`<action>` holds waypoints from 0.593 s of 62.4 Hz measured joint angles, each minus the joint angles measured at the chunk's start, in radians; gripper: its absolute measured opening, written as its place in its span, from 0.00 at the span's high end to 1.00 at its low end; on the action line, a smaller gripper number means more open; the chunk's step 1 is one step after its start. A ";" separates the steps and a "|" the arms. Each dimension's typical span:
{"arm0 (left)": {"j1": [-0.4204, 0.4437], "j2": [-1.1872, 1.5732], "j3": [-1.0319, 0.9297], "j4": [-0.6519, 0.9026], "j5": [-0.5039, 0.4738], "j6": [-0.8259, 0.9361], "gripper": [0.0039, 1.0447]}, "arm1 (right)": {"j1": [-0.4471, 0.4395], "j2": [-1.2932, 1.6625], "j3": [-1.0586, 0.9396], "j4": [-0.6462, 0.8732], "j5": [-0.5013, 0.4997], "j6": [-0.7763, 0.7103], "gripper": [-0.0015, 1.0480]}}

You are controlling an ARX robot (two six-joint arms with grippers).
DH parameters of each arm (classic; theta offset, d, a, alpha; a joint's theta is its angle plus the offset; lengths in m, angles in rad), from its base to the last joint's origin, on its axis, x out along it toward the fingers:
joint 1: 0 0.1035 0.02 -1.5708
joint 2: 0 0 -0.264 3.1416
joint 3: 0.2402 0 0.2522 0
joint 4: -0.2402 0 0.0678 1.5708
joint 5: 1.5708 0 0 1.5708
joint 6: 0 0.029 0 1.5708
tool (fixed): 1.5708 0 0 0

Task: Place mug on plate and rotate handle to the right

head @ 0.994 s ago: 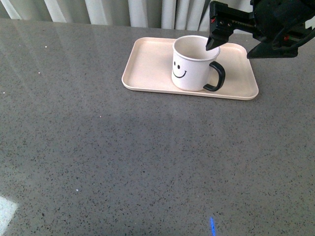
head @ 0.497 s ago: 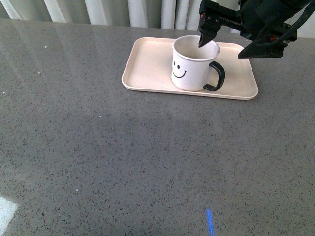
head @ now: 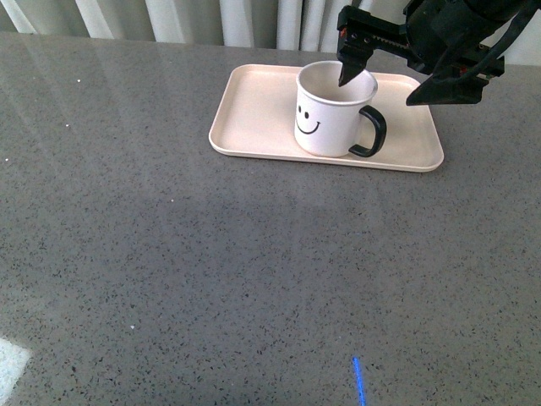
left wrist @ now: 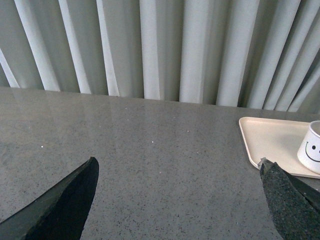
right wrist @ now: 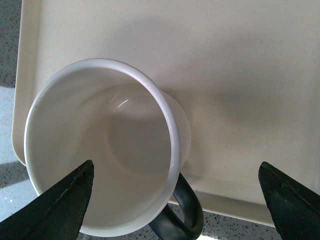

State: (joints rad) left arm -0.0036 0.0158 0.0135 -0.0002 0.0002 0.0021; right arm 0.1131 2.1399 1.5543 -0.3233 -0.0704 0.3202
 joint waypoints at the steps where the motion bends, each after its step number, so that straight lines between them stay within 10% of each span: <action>1: 0.000 0.000 0.000 0.000 0.000 0.000 0.09 | 0.000 0.001 0.001 0.000 0.000 0.000 0.17; 37: 0.000 0.000 0.000 0.000 0.000 0.000 0.09 | 0.015 0.041 0.042 -0.037 0.014 0.032 0.98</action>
State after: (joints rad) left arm -0.0036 0.0158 0.0135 -0.0002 0.0002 0.0017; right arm 0.1280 2.1807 1.5963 -0.3599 -0.0566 0.3519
